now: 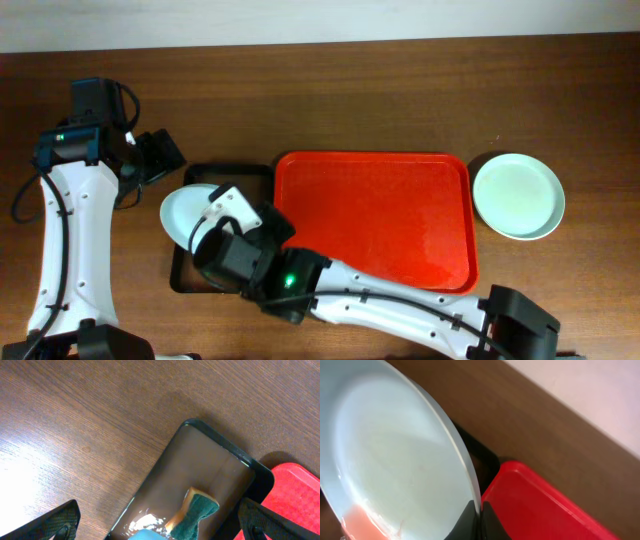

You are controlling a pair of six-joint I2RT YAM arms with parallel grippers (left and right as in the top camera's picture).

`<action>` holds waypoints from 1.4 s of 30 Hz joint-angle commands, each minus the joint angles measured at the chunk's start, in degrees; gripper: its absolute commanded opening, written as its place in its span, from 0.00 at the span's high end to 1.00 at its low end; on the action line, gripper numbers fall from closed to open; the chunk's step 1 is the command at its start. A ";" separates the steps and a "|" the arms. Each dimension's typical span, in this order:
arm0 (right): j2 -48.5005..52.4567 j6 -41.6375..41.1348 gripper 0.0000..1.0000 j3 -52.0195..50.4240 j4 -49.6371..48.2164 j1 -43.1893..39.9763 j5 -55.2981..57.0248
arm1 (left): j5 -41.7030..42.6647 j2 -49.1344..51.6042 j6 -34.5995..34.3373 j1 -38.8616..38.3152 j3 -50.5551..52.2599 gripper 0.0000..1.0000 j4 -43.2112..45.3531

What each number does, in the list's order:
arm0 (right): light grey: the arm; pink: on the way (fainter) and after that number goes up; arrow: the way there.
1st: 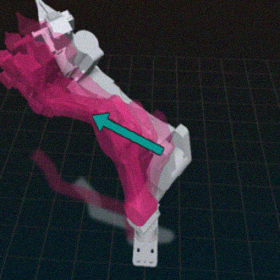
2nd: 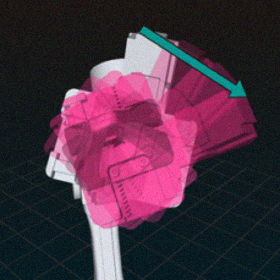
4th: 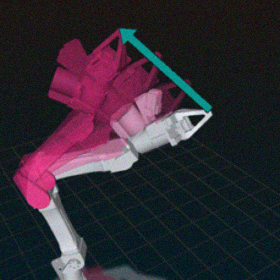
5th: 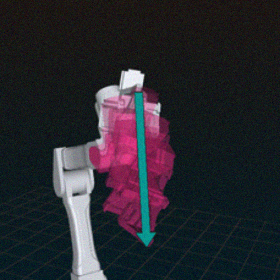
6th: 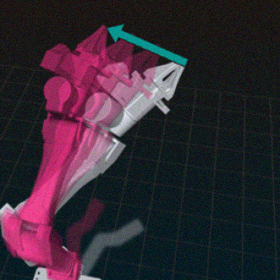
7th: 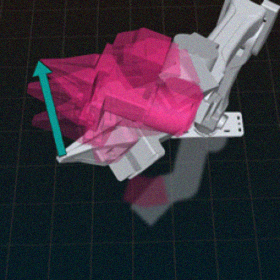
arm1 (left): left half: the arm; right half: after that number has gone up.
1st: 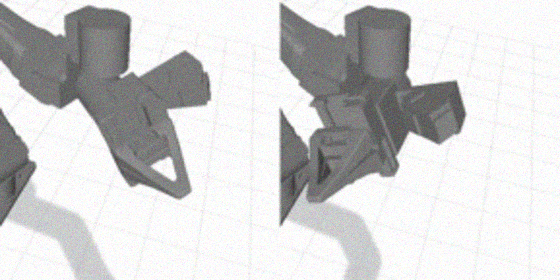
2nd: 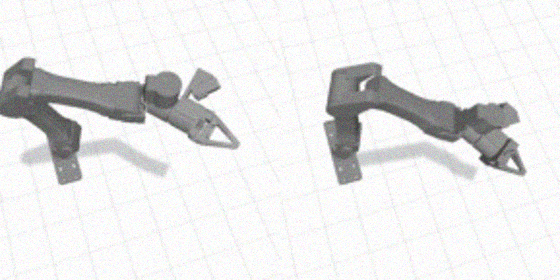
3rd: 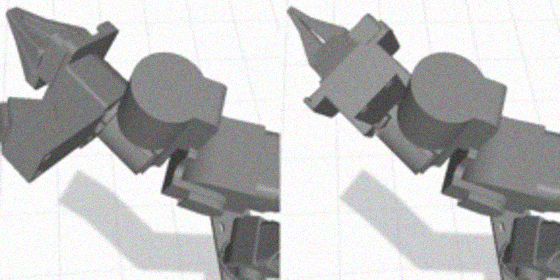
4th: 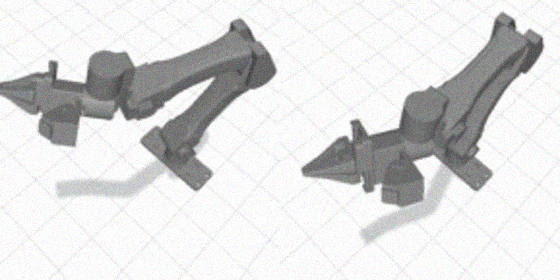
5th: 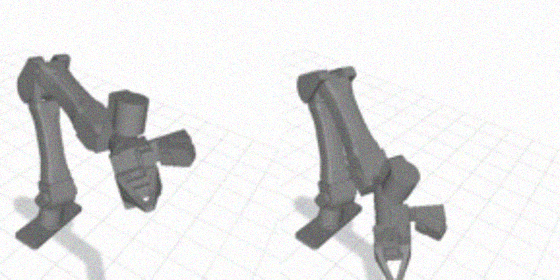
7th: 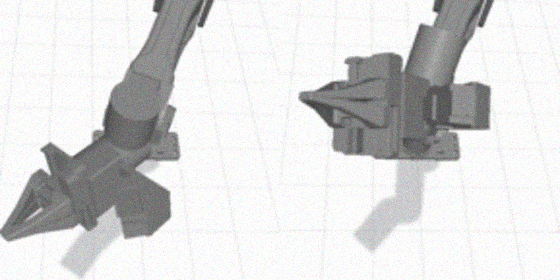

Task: Clean dirty plates on tray and stack at the side
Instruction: 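Lift the light blue plate off the red tray with the right gripper, then swing the light blue plate right and lower it onto the plate stack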

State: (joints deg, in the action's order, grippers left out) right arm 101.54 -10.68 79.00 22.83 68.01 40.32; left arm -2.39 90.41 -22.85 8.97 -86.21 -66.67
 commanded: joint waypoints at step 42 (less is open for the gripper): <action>-0.02 15.34 0.96 1.31 -9.38 5.75 22.77 | -0.42 -1.33 -0.72 0.20 -0.46 0.01 -0.07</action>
State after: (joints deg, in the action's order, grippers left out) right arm 101.58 17.26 79.00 10.31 77.23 67.40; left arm -2.39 90.41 -22.85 8.97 -86.21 -66.67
